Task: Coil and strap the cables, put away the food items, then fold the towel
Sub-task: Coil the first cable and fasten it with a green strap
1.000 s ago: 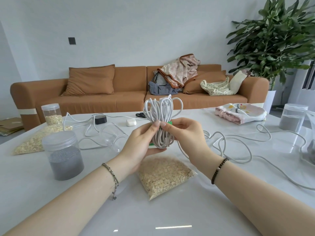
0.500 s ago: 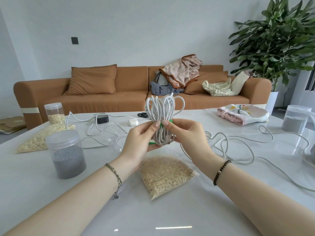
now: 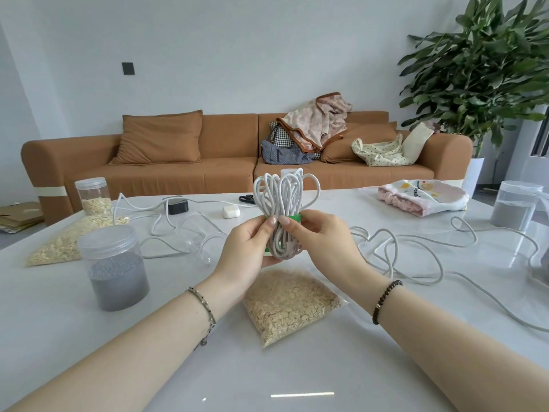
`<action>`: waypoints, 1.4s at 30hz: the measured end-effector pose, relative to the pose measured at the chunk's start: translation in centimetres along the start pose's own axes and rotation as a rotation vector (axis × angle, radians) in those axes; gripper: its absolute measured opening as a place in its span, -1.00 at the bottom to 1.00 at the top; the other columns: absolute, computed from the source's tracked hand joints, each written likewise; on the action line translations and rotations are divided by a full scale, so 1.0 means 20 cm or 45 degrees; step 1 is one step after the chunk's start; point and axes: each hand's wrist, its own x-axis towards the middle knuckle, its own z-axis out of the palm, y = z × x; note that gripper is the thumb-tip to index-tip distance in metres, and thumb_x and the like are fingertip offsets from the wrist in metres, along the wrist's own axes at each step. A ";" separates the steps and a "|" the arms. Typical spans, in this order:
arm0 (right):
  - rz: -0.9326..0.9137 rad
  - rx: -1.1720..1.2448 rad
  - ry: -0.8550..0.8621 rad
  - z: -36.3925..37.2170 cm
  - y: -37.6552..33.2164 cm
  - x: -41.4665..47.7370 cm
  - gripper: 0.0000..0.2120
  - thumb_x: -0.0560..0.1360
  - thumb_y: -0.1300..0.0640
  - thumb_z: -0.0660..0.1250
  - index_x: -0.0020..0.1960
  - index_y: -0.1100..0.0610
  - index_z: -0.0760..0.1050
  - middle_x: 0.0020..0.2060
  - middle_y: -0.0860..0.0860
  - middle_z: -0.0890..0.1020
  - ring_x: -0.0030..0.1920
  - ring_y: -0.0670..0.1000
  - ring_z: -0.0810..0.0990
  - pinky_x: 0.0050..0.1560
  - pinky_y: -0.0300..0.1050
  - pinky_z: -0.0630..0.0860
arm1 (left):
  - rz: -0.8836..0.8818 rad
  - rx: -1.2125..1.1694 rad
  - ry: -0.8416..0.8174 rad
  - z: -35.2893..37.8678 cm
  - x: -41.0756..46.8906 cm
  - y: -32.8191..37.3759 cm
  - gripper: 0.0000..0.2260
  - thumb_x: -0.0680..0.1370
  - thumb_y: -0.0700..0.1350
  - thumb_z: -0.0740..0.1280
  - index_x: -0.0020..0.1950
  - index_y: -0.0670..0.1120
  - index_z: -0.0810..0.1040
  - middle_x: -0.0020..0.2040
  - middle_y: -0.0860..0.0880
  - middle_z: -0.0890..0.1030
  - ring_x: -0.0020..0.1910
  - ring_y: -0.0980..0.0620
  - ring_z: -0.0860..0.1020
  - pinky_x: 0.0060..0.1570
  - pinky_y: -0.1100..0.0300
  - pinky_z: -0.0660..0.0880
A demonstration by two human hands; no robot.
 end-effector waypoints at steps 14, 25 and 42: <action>0.068 0.091 -0.042 -0.01 0.00 -0.01 -0.72 0.61 -0.04 0.33 -0.05 0.15 0.67 -0.19 0.08 0.72 -0.14 0.10 0.68 -0.23 0.08 0.68 | 0.031 0.107 0.044 -0.03 0.02 0.03 -0.78 0.64 -0.05 0.31 0.12 -0.12 0.70 -0.07 -0.09 0.74 -0.07 -0.04 0.72 -0.15 0.06 0.67; 0.330 0.537 -0.239 -0.04 -0.05 0.00 -0.67 0.48 -0.12 0.43 0.04 0.13 0.70 -0.15 0.07 0.70 -0.22 -0.02 0.63 -0.23 -0.14 0.59 | 0.041 0.060 0.139 -0.07 0.04 0.06 -0.53 0.58 0.24 0.31 0.05 -0.17 0.69 -0.06 -0.23 0.71 0.00 -0.23 0.68 0.04 -0.18 0.63; 0.337 0.799 -0.216 -0.02 0.00 0.00 -0.69 0.38 0.13 0.49 -0.02 0.36 0.64 -0.13 0.14 0.71 -0.12 -0.02 0.69 -0.12 -0.23 0.59 | 0.151 0.081 0.018 -0.06 0.03 0.07 -0.77 0.45 0.14 0.41 -0.12 0.01 0.76 -0.07 -0.08 0.74 0.02 -0.05 0.69 0.26 -0.17 0.52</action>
